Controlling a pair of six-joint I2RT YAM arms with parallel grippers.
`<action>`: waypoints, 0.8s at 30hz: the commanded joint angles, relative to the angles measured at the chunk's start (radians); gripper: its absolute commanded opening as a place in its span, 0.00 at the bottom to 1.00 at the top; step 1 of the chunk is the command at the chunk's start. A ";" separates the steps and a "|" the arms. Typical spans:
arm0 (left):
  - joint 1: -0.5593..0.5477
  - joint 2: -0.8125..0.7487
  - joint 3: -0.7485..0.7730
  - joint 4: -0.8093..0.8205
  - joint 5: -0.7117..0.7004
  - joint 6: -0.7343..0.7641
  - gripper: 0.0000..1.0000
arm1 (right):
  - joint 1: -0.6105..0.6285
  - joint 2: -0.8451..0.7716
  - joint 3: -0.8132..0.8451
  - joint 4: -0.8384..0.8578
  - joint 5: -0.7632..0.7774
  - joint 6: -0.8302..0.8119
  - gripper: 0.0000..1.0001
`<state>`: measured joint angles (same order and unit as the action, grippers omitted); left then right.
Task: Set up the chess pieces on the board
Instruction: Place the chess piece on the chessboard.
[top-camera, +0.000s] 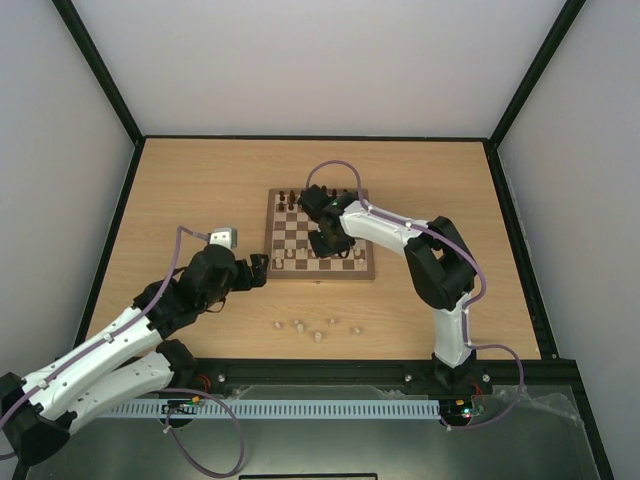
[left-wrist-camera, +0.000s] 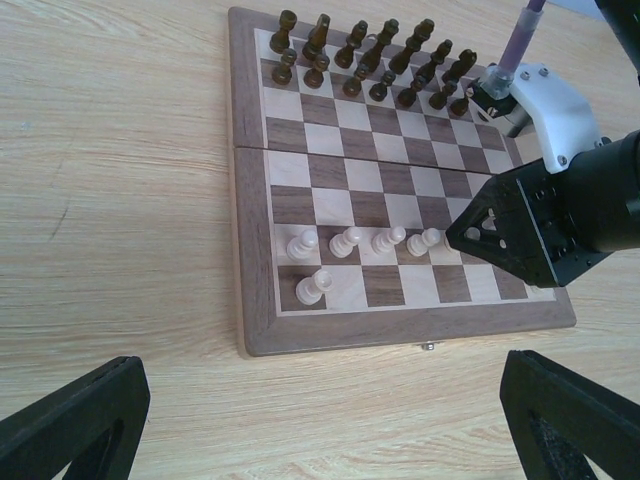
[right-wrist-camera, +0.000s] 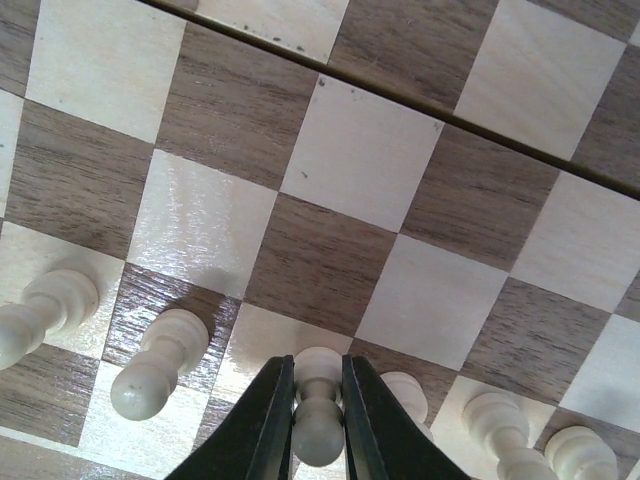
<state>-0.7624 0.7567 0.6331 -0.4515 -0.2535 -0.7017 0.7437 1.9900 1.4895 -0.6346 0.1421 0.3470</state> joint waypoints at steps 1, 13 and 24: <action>0.011 0.009 0.008 0.024 0.012 0.015 0.99 | -0.008 0.023 0.022 -0.030 -0.020 -0.019 0.14; 0.028 0.021 0.006 0.037 0.027 0.023 0.99 | -0.009 0.027 0.024 -0.020 -0.077 -0.031 0.14; 0.038 0.023 0.005 0.039 0.035 0.028 0.99 | -0.009 0.025 0.026 -0.016 -0.076 -0.030 0.21</action>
<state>-0.7341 0.7780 0.6327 -0.4309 -0.2276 -0.6872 0.7387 1.9980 1.4952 -0.6258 0.0746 0.3237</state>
